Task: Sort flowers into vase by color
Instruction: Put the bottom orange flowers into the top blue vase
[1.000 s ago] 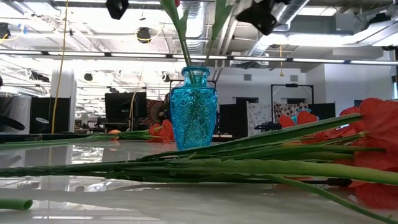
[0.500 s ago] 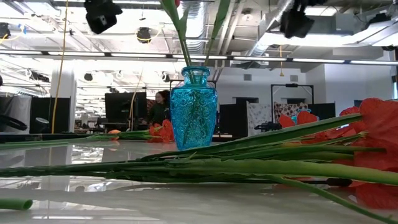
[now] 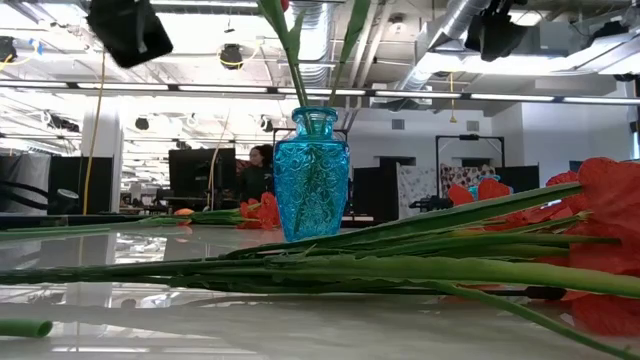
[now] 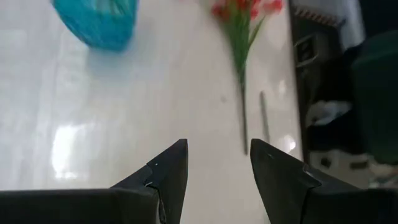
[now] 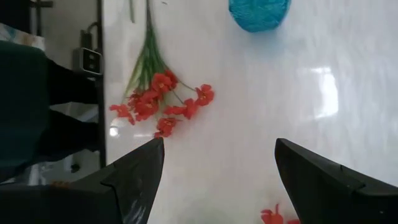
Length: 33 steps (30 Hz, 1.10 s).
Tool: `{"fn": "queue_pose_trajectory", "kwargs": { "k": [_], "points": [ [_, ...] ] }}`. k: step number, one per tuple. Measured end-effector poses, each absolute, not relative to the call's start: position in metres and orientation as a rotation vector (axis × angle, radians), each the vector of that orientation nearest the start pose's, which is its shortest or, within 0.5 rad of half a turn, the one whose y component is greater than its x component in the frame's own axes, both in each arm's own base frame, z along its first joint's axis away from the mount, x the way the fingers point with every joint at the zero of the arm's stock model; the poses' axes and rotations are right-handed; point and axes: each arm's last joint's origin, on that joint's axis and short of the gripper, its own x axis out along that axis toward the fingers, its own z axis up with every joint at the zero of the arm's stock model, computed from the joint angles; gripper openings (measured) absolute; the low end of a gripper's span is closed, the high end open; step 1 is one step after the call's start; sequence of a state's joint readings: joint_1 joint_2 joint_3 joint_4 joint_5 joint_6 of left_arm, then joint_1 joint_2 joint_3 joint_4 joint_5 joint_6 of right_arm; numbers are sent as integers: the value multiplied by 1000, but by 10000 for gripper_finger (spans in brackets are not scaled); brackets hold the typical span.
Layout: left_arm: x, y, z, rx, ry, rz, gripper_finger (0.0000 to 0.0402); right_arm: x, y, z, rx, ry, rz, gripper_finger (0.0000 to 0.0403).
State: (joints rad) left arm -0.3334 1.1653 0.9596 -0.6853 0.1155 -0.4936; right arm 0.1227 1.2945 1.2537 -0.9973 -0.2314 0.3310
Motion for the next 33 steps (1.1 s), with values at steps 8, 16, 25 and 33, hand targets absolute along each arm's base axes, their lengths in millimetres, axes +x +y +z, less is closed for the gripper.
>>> {"fn": "queue_pose_trajectory", "kwargs": {
  "k": [8, 16, 25, 33],
  "points": [
    [255, -129, 228, -294, 1052, -291, 162, 232, 38, 320, 332, 1187, 113, 330],
    [289, -173, 180, -312, 957, -349, 162, 223, 37, 316, 275, 1284, 129, 330],
    [316, -202, 134, -210, 815, -187, 162, 221, 34, 316, 181, 1291, 191, 330],
    [341, -218, 115, -136, 819, -185, 162, 218, 34, 315, 111, 1317, 243, 330]
  ]
}}
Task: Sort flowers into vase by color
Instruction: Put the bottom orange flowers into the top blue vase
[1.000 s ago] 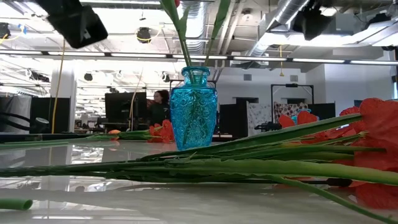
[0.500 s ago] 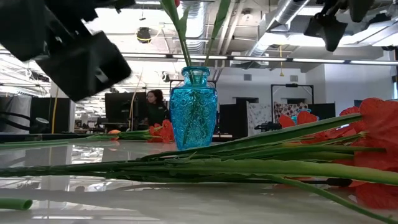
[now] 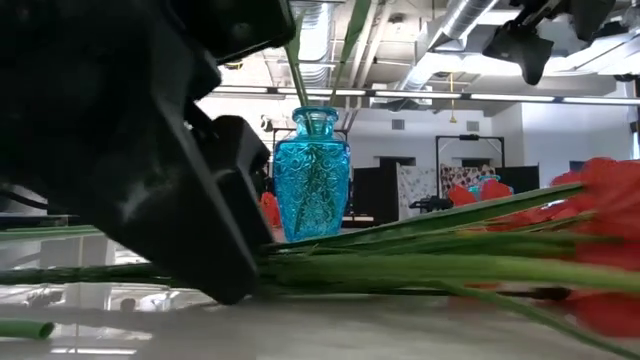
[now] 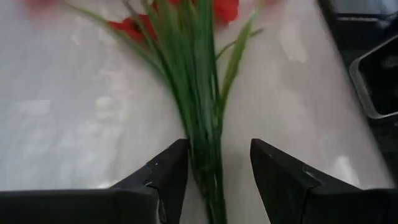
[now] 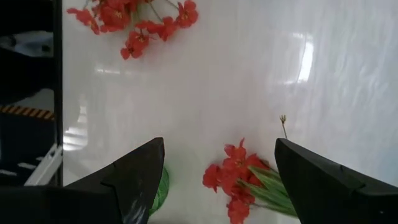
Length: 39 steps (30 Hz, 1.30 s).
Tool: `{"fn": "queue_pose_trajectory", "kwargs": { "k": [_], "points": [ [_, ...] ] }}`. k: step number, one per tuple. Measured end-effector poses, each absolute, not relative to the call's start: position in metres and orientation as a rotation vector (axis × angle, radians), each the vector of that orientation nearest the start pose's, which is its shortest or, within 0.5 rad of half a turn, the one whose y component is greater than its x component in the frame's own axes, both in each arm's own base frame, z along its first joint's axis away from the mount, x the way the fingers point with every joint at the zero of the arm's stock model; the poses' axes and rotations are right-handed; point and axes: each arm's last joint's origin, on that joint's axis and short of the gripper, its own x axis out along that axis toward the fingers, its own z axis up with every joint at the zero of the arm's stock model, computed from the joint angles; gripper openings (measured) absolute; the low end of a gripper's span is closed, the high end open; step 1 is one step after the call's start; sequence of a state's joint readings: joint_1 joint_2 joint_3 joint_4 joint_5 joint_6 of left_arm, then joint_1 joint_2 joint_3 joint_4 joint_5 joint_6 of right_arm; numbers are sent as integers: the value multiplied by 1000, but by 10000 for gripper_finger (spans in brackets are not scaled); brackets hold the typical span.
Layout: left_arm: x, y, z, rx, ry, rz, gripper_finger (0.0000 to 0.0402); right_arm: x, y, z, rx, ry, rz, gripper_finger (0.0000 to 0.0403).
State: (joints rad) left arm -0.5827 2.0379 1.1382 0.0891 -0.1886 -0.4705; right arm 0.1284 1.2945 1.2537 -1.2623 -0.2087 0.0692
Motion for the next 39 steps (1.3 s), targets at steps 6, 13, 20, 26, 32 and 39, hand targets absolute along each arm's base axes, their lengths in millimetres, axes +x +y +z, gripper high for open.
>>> {"fn": "queue_pose_trajectory", "kwargs": {
  "k": [6, 13, 20, 26, 32, 39],
  "points": [
    [336, -223, 117, -122, 872, -149, 126, 216, 34, 314, 96, 1333, 252, 330],
    [333, -217, 125, -177, 894, -113, 12, 218, 34, 315, 95, 1316, 253, 330],
    [327, -211, 167, -136, 818, -155, 3, 221, 34, 315, 105, 1292, 241, 330],
    [305, -186, 230, -56, 767, -167, 2, 224, 29, 316, 143, 1260, 201, 330],
    [275, -159, 301, -153, 643, -378, 1, 226, 23, 317, 159, 1250, 181, 330],
    [225, -127, 372, -154, 358, -441, 0, 226, 15, 316, 182, 1247, 125, 330]
  ]
}}
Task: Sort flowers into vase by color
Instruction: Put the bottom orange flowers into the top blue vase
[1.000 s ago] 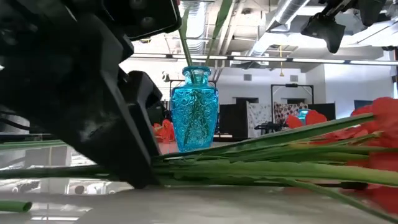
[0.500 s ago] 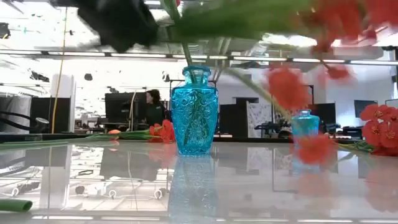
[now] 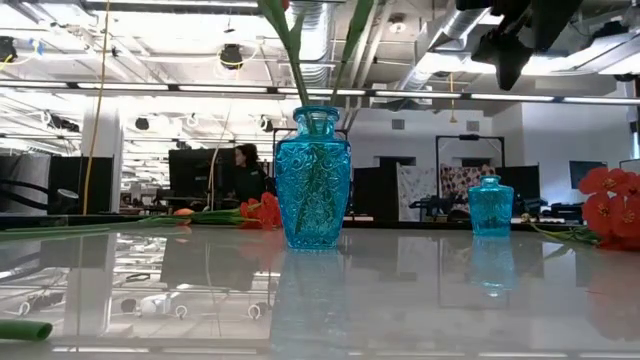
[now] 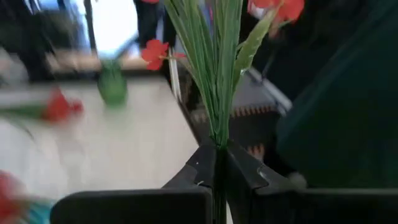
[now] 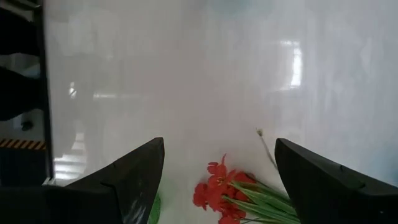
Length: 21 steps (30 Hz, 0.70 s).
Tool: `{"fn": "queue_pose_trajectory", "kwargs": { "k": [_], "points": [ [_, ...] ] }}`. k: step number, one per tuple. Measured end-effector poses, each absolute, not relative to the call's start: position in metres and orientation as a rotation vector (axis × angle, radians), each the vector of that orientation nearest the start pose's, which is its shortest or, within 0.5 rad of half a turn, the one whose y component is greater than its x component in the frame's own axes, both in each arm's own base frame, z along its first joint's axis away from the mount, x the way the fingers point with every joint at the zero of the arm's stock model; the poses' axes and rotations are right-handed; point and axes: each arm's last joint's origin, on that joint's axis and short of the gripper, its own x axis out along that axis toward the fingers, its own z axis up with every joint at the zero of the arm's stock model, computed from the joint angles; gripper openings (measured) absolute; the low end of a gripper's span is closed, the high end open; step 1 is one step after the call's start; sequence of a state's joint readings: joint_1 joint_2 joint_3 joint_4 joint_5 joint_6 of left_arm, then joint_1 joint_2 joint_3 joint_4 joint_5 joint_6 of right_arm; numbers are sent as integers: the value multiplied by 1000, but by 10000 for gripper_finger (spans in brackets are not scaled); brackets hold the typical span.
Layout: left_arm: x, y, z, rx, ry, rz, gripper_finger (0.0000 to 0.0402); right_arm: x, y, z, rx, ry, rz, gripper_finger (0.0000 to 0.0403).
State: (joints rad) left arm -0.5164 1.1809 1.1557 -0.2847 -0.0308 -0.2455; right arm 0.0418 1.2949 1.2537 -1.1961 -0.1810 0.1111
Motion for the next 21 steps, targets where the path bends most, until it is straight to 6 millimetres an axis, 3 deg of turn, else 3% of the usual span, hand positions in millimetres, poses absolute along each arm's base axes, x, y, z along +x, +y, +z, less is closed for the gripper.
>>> {"fn": "queue_pose_trajectory", "kwargs": {
  "k": [4, 9, 15, 21],
  "points": [
    [193, -106, 403, -137, 185, -380, 0, 227, 10, 316, 231, 1247, 72, 331],
    [160, -82, 427, -37, 31, -253, 0, 228, 7, 317, 287, 1236, 24, 331],
    [139, -50, 439, 170, -53, 28, 0, 226, 0, 323, 323, 1164, -54, 331],
    [124, -12, 444, 264, -58, 216, 0, 221, -19, 346, 356, 923, -131, 331]
  ]
}}
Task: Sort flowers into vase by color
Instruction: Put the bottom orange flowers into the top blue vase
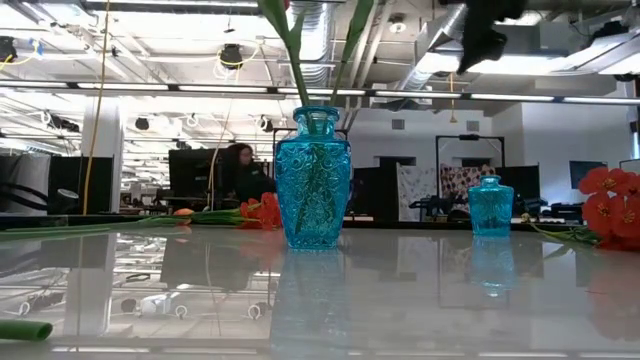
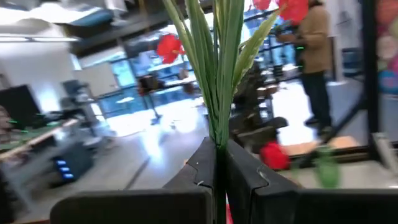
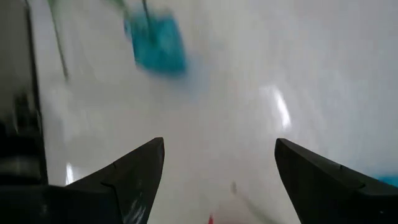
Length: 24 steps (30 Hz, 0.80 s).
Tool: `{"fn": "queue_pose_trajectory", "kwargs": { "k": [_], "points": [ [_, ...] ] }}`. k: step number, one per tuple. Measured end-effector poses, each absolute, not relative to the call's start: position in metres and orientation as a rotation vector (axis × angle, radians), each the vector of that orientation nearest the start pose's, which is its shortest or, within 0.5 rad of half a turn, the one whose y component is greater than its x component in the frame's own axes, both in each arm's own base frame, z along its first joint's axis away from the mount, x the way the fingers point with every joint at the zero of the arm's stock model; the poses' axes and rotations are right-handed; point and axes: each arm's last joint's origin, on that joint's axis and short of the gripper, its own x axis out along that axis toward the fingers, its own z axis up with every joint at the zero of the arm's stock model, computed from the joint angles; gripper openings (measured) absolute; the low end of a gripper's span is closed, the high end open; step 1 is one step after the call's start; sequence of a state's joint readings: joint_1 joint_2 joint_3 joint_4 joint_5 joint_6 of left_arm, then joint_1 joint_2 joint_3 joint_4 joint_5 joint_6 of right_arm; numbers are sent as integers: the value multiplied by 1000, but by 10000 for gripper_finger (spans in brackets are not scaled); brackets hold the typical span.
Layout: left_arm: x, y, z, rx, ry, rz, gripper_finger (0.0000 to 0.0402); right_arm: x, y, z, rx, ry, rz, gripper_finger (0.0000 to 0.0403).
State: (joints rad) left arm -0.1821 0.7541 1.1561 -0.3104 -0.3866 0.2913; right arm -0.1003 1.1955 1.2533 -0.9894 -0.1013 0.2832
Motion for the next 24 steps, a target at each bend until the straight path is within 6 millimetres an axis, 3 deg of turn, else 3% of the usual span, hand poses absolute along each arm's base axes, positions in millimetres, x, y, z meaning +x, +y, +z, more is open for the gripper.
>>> {"fn": "queue_pose_trajectory", "kwargs": {
  "k": [5, 8, 17, 24],
  "points": [
    [118, 15, 448, 296, -91, 290, 0, 218, -40, 365, 338, 710, -174, 331],
    [127, 32, 446, 292, -75, 299, 0, 213, -53, 375, 269, 615, -196, 331],
    [178, 112, 417, 169, -72, 260, 0, 202, -113, 390, 196, 395, -156, 331],
    [229, 160, 391, 57, -145, 87, 0, 223, -159, 387, 206, 230, -79, 331]
  ]
}}
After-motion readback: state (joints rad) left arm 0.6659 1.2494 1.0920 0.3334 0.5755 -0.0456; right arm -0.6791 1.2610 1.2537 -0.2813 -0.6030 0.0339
